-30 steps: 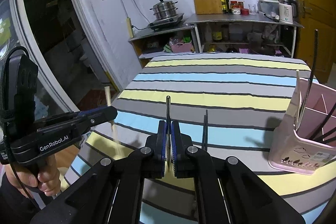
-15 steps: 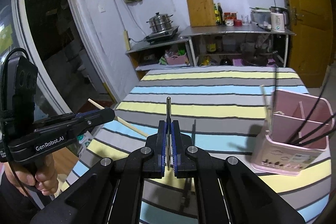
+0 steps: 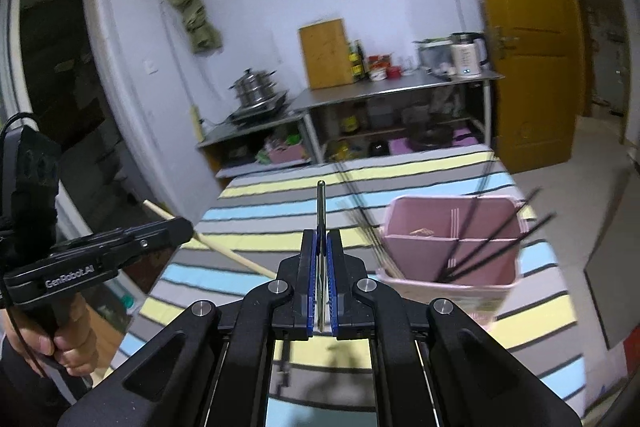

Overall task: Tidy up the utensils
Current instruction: 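Lift both held chopsticks and carry them above the pink holder, then lower both chopsticks into the pink holder and open both tools, then move both open tools back over the remaining black chopsticks on the table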

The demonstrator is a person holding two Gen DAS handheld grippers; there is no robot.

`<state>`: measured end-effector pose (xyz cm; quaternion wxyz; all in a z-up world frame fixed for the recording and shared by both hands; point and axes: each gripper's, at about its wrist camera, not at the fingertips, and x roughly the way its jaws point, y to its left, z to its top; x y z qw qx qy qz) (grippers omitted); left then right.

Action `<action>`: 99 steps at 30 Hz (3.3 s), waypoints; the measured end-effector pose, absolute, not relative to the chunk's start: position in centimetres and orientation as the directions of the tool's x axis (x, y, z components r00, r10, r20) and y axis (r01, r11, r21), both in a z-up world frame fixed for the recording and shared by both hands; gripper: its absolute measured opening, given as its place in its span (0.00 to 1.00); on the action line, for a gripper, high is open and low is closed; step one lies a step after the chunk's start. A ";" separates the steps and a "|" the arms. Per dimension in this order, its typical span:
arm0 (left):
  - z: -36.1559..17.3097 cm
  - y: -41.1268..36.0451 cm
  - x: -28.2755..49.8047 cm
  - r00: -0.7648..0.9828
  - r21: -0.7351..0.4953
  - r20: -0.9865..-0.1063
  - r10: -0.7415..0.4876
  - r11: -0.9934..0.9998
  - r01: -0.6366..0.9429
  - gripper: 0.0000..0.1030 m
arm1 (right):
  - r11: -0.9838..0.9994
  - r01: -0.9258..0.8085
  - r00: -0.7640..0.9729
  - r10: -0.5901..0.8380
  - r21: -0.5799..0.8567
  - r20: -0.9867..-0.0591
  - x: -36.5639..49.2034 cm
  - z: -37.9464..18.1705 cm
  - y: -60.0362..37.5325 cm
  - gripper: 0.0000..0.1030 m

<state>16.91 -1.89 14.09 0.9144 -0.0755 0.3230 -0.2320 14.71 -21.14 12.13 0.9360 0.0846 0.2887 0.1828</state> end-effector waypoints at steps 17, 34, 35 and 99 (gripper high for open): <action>16.0 -7.8 21.3 0.666 -0.290 -0.518 -0.537 0.843 0.454 0.04 | 0.956 -0.148 0.862 0.250 0.254 -0.440 16.9 14.0 -26.8 0.05; 9.4 -9.7 25.1 0.583 -0.311 -0.626 -0.518 0.852 0.422 0.04 | 0.969 -0.123 0.843 0.215 0.213 -0.493 18.9 9.8 -26.5 0.05; 9.1 -9.8 25.3 0.577 -0.312 -0.631 -0.518 0.851 0.422 0.04 | 0.969 -0.124 0.838 0.218 0.216 -0.500 19.0 9.4 -26.4 0.05; -5.6 1.5 21.5 0.538 -0.288 -0.793 -0.285 0.954 0.081 0.26 | 0.903 -0.371 0.611 0.414 0.218 -0.675 14.9 1.5 -16.5 0.21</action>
